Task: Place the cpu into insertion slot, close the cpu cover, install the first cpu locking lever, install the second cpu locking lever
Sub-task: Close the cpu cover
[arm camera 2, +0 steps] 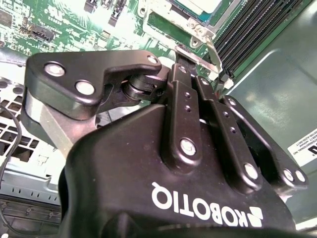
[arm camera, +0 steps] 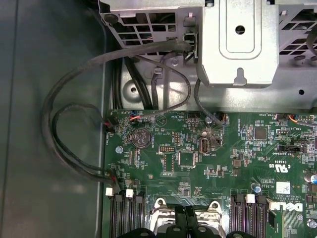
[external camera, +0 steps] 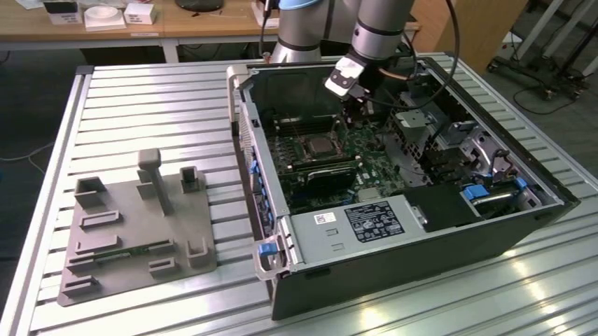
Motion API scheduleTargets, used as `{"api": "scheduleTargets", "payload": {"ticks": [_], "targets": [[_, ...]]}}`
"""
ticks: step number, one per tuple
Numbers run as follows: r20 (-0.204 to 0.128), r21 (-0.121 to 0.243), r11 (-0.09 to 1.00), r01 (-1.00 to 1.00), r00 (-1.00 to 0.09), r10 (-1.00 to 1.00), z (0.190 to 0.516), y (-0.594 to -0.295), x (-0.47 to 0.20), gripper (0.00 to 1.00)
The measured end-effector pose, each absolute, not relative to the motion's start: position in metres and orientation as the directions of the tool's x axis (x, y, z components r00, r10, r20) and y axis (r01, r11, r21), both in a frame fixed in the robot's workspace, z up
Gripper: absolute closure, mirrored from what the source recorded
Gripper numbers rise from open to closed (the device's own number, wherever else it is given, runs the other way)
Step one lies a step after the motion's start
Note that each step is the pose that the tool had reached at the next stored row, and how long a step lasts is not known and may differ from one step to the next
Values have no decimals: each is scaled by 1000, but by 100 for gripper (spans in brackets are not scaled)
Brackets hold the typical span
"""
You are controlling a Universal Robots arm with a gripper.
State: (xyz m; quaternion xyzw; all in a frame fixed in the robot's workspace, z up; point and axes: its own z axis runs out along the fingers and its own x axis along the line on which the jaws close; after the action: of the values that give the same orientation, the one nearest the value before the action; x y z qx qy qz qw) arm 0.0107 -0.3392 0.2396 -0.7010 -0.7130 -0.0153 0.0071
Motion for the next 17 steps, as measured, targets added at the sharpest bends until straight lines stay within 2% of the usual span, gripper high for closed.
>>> {"api": "scheduleTargets", "payload": {"ticks": [17], "targets": [[31, 12, 17, 1000, -17, 999, 240, -339, 4, 89]]}}
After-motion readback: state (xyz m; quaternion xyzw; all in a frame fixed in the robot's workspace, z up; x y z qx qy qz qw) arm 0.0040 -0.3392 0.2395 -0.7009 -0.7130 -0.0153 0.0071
